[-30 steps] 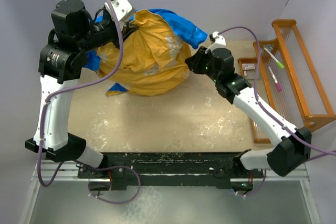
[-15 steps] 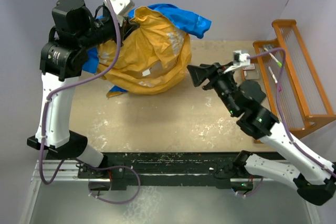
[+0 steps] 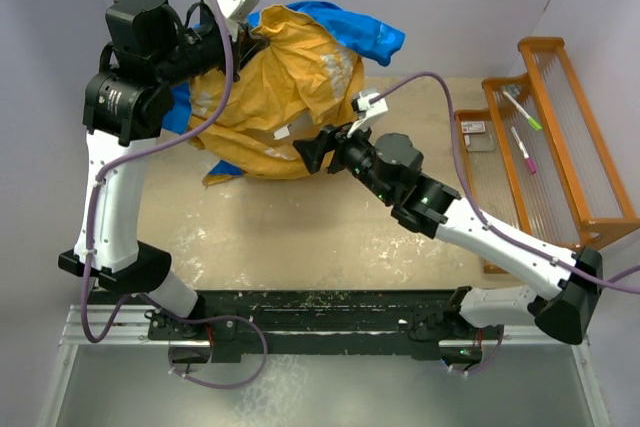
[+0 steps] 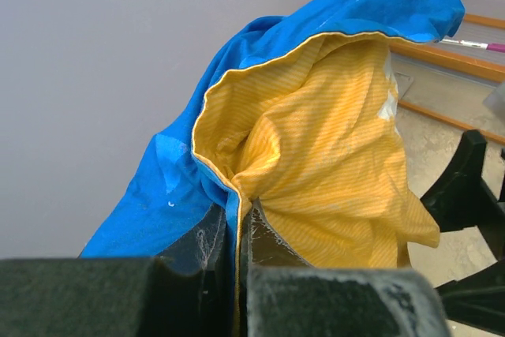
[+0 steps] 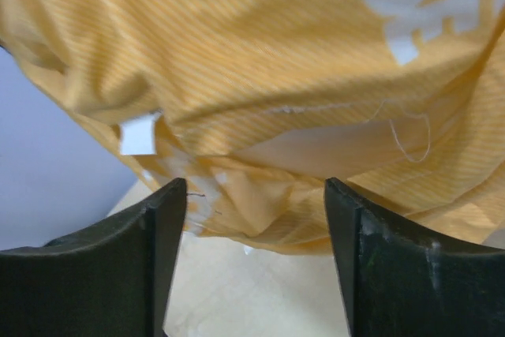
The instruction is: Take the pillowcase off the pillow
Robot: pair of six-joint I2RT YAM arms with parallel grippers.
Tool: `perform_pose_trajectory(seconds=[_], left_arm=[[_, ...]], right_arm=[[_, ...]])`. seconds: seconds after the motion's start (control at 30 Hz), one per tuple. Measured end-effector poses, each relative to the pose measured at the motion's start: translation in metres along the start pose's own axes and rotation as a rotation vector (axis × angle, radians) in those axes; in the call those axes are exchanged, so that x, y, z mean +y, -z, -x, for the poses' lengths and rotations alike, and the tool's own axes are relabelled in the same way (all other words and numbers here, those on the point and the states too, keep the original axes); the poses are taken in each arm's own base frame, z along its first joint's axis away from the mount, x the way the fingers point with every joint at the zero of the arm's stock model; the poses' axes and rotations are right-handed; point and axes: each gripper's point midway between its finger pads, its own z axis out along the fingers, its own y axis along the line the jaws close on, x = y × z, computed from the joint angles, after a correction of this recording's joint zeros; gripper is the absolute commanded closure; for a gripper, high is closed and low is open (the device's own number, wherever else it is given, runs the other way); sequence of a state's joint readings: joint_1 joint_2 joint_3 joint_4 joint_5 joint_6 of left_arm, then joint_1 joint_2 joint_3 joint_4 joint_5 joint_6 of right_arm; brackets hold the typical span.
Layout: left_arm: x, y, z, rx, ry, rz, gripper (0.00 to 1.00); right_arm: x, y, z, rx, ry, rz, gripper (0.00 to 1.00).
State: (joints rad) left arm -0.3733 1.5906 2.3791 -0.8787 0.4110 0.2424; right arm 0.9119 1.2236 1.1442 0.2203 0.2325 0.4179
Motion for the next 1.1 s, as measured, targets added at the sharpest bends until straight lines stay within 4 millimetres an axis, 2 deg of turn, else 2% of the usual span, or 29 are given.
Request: perform_pose_trajectory(seconds=[0.1,0.23,0.4,0.47,0.6,0.73,0.9,1.0,1.1], left_arm=[[0.000,0.000,0.000,0.000,0.000,0.000,1.00],[0.000,0.001,0.001,-0.001,-0.001,0.000,1.00],[-0.001,0.002,0.001,0.000,0.000,-0.001,1.00],[-0.001,0.003,0.001,0.000,0.000,-0.001,1.00],[-0.002,0.004,0.001,0.000,0.001,-0.002,1.00],[-0.003,0.007,0.003,0.003,0.023,-0.005,1.00],[-0.002,0.008,0.013,-0.015,0.067,-0.009,1.00],[0.000,0.002,0.020,-0.036,0.098,-0.009,1.00],[0.002,-0.001,0.022,-0.049,0.123,0.000,1.00]], right_arm=[[-0.009,-0.008,-0.015,0.032,0.027,-0.037,0.05],[-0.031,-0.012,-0.017,0.033,0.062,-0.117,0.00],[-0.082,-0.018,0.003,-0.019,0.085,-0.243,0.00],[-0.093,-0.019,0.013,-0.050,0.102,-0.267,0.00],[-0.084,-0.028,0.031,-0.121,0.144,-0.205,0.00],[-0.073,-0.044,0.031,-0.153,0.181,-0.127,0.00],[-0.056,-0.059,0.026,-0.187,0.186,-0.017,0.00],[-0.051,-0.059,0.026,-0.210,0.178,0.022,0.00],[-0.050,-0.046,0.022,-0.213,0.165,0.042,0.00]])
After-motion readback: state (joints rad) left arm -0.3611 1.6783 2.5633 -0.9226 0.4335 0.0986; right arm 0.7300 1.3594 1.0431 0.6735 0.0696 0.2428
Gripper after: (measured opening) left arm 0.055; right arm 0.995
